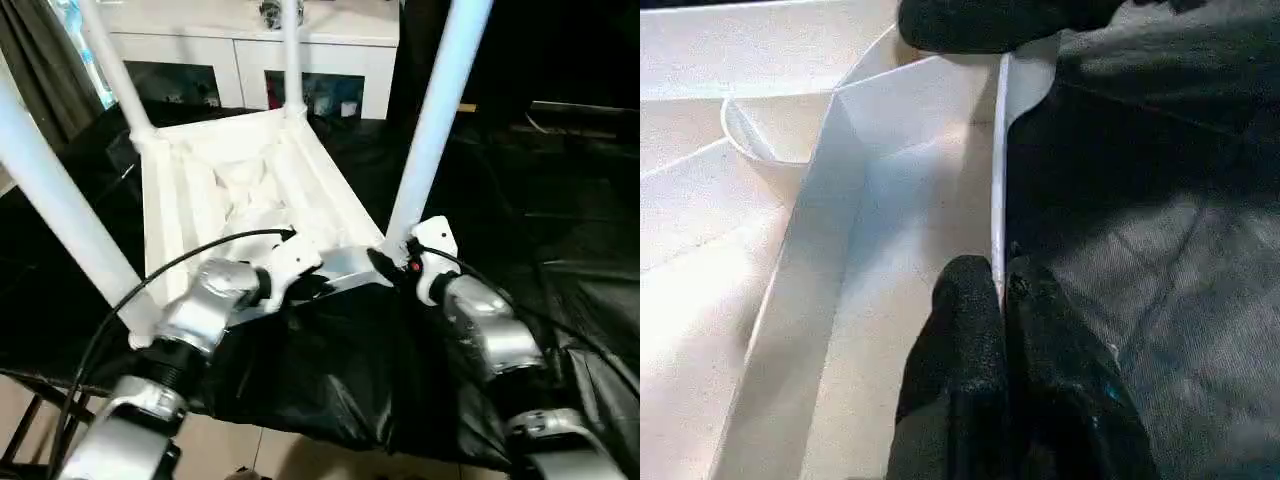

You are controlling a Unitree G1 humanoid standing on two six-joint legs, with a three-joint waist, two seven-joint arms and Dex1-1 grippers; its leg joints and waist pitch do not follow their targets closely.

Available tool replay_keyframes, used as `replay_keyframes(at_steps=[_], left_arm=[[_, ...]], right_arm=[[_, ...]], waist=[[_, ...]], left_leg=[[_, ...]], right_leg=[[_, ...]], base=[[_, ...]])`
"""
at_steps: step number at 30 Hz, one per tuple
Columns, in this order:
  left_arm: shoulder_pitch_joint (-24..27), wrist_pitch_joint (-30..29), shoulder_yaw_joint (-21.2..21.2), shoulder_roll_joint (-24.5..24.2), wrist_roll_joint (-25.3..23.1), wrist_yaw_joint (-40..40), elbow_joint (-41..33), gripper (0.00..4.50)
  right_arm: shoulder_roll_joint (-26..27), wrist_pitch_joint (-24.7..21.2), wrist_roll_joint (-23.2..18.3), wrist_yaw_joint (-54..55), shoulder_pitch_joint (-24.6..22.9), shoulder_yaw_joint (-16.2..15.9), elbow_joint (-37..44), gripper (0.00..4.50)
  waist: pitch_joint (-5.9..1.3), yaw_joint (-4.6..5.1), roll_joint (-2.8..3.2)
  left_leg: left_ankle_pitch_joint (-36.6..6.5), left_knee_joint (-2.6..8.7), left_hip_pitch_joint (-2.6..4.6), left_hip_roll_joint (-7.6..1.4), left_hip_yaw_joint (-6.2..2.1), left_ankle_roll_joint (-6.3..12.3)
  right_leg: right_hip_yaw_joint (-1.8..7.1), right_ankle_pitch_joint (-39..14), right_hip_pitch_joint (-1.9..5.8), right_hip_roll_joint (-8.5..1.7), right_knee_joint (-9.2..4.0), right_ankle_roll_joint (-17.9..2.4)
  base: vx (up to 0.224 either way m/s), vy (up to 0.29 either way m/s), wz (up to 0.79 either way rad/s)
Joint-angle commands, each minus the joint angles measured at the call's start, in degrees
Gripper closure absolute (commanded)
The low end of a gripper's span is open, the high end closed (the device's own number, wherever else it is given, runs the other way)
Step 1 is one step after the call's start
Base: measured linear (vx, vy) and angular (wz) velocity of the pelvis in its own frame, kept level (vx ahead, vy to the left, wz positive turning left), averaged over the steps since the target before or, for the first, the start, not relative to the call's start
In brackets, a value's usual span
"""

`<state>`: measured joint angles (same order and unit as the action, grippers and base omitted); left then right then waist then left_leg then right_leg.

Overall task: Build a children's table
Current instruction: Rotate leg to tighten

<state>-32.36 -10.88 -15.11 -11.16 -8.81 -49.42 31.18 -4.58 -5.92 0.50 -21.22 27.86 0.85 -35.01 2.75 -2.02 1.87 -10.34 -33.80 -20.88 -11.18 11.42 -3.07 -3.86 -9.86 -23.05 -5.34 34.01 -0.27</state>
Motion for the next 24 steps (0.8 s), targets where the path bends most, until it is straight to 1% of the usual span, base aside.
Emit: replay_keyframes(at_steps=[1,2,3,4,5,7,8,9,11,12,14,15,16,17,19,20,21,22,23,24], left_arm=[[-0.56,0.16,-3.27,5.41,0.67,4.16,-1.97,4.50],[-0.49,0.62,-3.40,5.35,0.56,3.97,-2.00,4.50],[-0.44,0.80,-3.42,5.27,0.56,3.85,-2.00,4.50],[-0.08,2.13,-3.54,4.75,0.62,2.82,-2.17,4.50],[0.26,2.75,-3.48,4.38,0.94,1.86,-2.48,4.50],[0.91,3.32,-3.30,3.43,1.28,0.33,-3.25,4.50],[1.40,3.67,-3.26,2.66,1.54,-0.94,-3.89,4.50],[1.98,3.31,-3.12,1.57,1.78,-2.31,-4.63,4.50],[2.48,3.86,-3.20,0.24,1.92,-3.77,-5.15,4.50],[2.97,4.23,-3.23,-1.63,2.45,-6.10,-5.56,4.50],[3.22,5.89,-3.36,-3.27,2.81,-8.36,-5.47,4.50],[3.28,6.06,-3.27,-3.95,3.10,-9.40,-5.46,4.50],[3.32,6.73,-3.23,-4.75,3.34,-10.63,-5.29,4.50],[3.39,6.89,-3.18,-5.00,3.53,-11.22,-5.33,4.50],[3.63,7.18,-2.99,-5.84,4.22,-13.28,-5.52,4.50],[3.83,7.72,-2.87,-6.92,4.63,-14.96,-5.68,4.50],[3.89,7.60,-2.86,-7.38,4.86,-15.79,-5.61,4.50],[3.89,7.60,-2.86,-7.38,4.86,-15.79,-5.61,4.50],[3.98,7.46,-2.73,-7.97,5.64,-17.33,-5.34,4.50],[4.06,7.39,-2.56,-8.37,6.55,-18.77,-5.07,4.50]], right_arm=[[6.93,0.27,-0.14,-2.38,0.28,-6.43,0.23,1.80],[6.90,1.10,-0.20,-2.51,0.31,-6.36,0.50,1.80],[6.75,1.40,-0.20,-2.68,0.28,-6.37,0.64,1.24],[5.88,2.59,-0.50,-3.72,-0.12,-6.23,1.65,1.24],[5.24,2.79,-0.79,-4.51,-0.45,-6.10,2.30,1.10],[3.65,3.01,-0.66,-5.89,-0.99,-6.00,3.07,1.00],[2.35,3.25,-0.60,-7.36,-1.27,-6.10,3.33,0.88],[0.51,3.51,-0.84,-10.09,-1.57,-6.34,3.57,0.88],[-1.49,3.98,-1.06,-13.01,-1.81,-6.76,3.74,0.88],[-4.14,4.83,-1.48,-17.32,-1.93,-7.31,3.70,0.88],[-6.28,5.63,-1.80,-21.00,-1.93,-7.72,3.57,0.88],[-7.27,5.73,-2.14,-23.05,-1.89,-7.89,3.59,0.88],[-8.46,6.04,-2.40,-25.46,-1.88,-8.21,3.66,0.88],[-8.88,6.17,-2.44,-26.37,-1.90,-8.32,3.71,0.88],[-10.29,6.60,-2.56,-29.50,-1.93,-8.73,3.83,0.88],[-11.96,7.10,-2.84,-33.57,-1.80,-9.35,3.72,0.88],[-12.64,7.15,-3.16,-35.46,-1.74,-9.58,3.68,0.88],[-12.64,7.15,-3.16,-35.46,-1.74,-9.58,3.68,0.88],[-13.63,7.48,-3.60,-38.01,-1.50,-9.98,3.28,0.88],[-14.35,7.82,-3.88,-39.92,-1.26,-10.31,2.84,0.88]], waist=[[-3.02,0.23,-0.64],[-3.07,0.25,-0.59],[-3.16,0.29,-0.59],[-3.16,0.29,-0.62],[-3.16,0.26,-0.60],[-3.18,0.19,-0.65],[-3.29,0.14,-0.99],[-3.41,0.03,-0.86],[-3.43,-0.04,-0.93],[-3.54,-0.16,-0.95],[-3.53,-0.15,-0.95],[-3.65,-0.21,-0.92],[-3.78,-0.32,-0.96],[-3.84,-0.32,-0.92],[-3.96,-0.51,-0.91],[-3.97,-0.67,-1.06],[-3.87,-0.81,-0.89],[-3.87,-0.81,-0.89],[-3.77,-0.83,-0.91],[-3.75,-1.04,-1.07]], left_leg=[[-21.13,4.70,1.08,-1.70,-1.56,-0.37],[-21.23,4.73,0.98,-1.68,-1.61,-0.24],[-21.10,4.76,0.92,-1.64,-1.59,0.03],[-20.87,4.79,0.81,-1.69,-1.56,0.32],[-20.81,4.77,0.80,-1.71,-1.52,0.38],[-20.28,4.74,0.74,-1.66,-1.40,0.75],[-19.57,4.69,0.59,-1.69,-1.34,1.15],[-18.40,4.64,0.35,-1.79,-1.42,1.64],[-16.85,4.41,0.29,-1.73,-1.17,2.44],[-15.46,4.23,0.16,-1.71,-1.14,3.09],[-14.39,4.14,0.08,-1.67,-1.04,3.59],[-13.52,3.99,0.07,-1.68,-1.02,3.98],[-11.88,3.93,0.01,-1.75,-1.06,4.46],[-11.07,3.84,0.00,-1.78,-0.99,4.78],[-9.09,3.65,0.09,-1.86,-0.86,5.80],[-8.60,3.57,-0.02,-1.87,-0.83,6.21],[-8.88,3.60,0.06,-1.99,-0.79,6.44],[-8.88,3.60,0.06,-1.99,-0.79,6.44],[-9.62,3.65,0.15,-2.11,-0.76,6.24],[-10.17,3.63,0.15,-2.07,-0.76,5.95]], right_leg=[[2.02,-27.81,1.39,-2.94,-5.68,-7.61],[2.05,-27.56,1.44,-2.96,-5.65,-7.54],[2.11,-26.40,1.45,-2.85,-5.59,-7.62],[2.20,-25.16,1.46,-2.88,-5.54,-7.93],[2.23,-24.75,1.43,-2.92,-5.53,-8.08],[2.33,-23.38,1.50,-2.86,-5.42,-8.48],[2.37,-22.51,1.70,-2.92,-5.31,-8.73],[2.36,-21.04,2.05,-3.07,-4.94,-9.21],[2.46,-18.88,1.99,-2.95,-4.78,-9.95],[2.45,-17.34,2.25,-3.01,-4.53,-10.71],[2.50,-16.29,2.22,-3.00,-4.43,-11.10],[2.48,-14.84,2.35,-2.92,-4.17,-11.65],[2.42,-12.32,2.57,-2.87,-3.81,-12.40],[2.43,-10.90,2.58,-2.82,-3.63,-12.86],[2.38,-7.18,2.63,-2.71,-3.13,-14.51],[2.30,-6.52,2.80,-2.72,-2.95,-14.97],[2.24,-6.99,2.73,-2.71,-3.00,-15.23],[2.24,-6.99,2.73,-2.71,-3.00,-15.23],[2.26,-8.03,2.60,-2.71,-3.11,-15.21],[2.27,-9.20,2.68,-2.82,-3.11,-15.17]], base=[[0.000,0.000,0.00],[0.000,0.000,0.00],[0.000,0.000,0.00],[0.000,0.000,0.00],[0.000,0.000,0.00],[0.000,0.000,0.00],[0.000,0.000,0.00],[0.000,0.000,0.00],[0.000,0.000,0.00],[0.000,0.000,0.00],[0.000,0.000,0.00],[0.000,0.000,0.00],[0.000,0.000,0.00],[0.000,0.000,0.00],[0.000,0.000,0.00],[0.000,0.000,0.00],[0.000,0.000,0.00],[0.000,0.000,0.00],[0.000,0.000,0.00],[0.000,0.000,0.00]])
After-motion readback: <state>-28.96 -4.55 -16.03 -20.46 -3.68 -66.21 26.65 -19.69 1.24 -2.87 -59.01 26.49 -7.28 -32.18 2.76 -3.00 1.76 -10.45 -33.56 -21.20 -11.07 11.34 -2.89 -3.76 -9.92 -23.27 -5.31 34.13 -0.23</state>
